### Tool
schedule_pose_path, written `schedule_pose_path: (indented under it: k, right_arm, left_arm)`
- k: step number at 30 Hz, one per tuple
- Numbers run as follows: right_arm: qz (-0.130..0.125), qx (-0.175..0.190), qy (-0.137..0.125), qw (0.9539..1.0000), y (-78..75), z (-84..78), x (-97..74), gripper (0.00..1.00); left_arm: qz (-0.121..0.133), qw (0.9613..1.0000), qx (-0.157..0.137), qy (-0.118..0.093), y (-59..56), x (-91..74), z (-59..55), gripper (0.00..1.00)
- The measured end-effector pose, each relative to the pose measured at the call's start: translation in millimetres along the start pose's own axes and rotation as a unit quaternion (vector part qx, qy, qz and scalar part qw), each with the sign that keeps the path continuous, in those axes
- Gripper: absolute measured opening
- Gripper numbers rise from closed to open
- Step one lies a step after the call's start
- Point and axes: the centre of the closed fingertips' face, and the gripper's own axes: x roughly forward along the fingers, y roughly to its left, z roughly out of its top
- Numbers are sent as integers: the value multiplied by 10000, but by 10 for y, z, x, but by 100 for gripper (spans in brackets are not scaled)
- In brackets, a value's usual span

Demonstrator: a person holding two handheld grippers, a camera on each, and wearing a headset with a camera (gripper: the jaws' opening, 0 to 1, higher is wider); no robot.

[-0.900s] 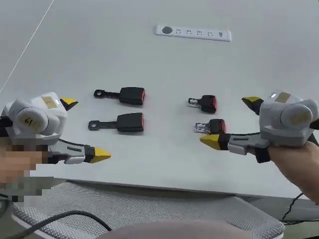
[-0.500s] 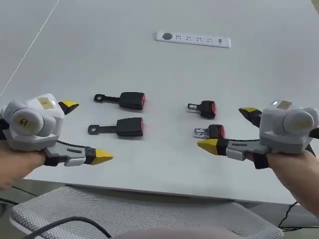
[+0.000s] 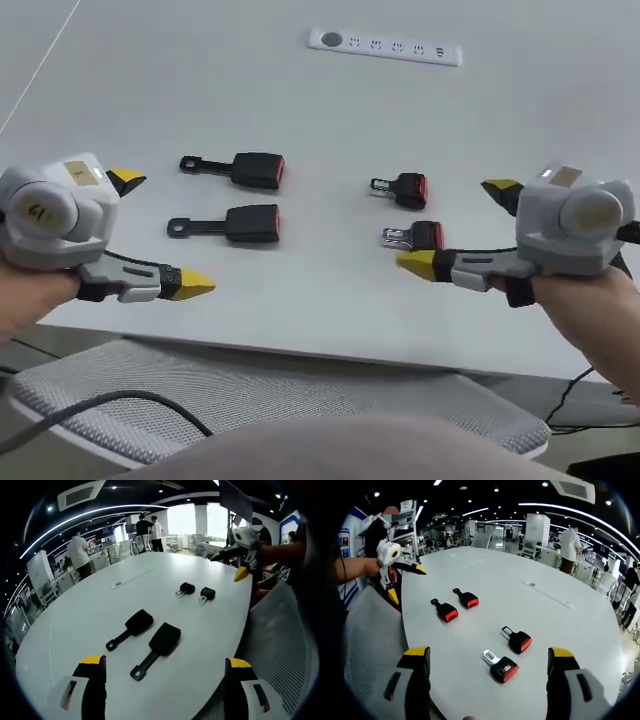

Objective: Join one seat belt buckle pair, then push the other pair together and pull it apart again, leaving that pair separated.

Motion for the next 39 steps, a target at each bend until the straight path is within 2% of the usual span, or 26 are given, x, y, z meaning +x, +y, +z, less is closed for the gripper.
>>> schedule_pose_path:
  k: [2, 5, 6, 9, 15, 20, 26, 35, 39]
  right_arm:
    - [-98, -157, 58, 9998, -28, -11, -10, 100]
    - [-76, -82, 129, 9999, -4, -41, -15, 99]
    - [-74, -57, 151, 9998, 0, -51, -15, 99]
    - [-112, -113, 216, 9996, 21, -86, -9, 99]
    - [-106, -124, 239, 9996, 15, -107, -26, 97]
    - [-138, -96, 225, 9996, -15, -119, -48, 94]
    - [-140, -104, 247, 9995, -10, -147, -59, 94]
    - [-168, -256, 317, 9990, -4, -170, -79, 94]
    - [-174, -312, 336, 9988, 4, -175, -83, 93]
  left_arm:
    - [-1, 10000, -13, 14, -3, -2, -12, 100]
    - [-17, 10000, 59, 39, -21, -3, -24, 100]
    - [-16, 9998, 192, 85, -19, -2, -38, 100]
    - [-13, 9998, 151, 96, -15, 5, -39, 100]
    - [20, 9999, 94, 32, 0, 13, 6, 100]
    - [18, 9998, 169, 110, 2, 24, -1, 99]
    - [22, 9998, 167, 88, 8, 24, 39, 98]
    - [3, 9998, 146, 146, 13, 56, 33, 100]
    - [-68, 9996, 265, 100, -6, 69, 46, 97]
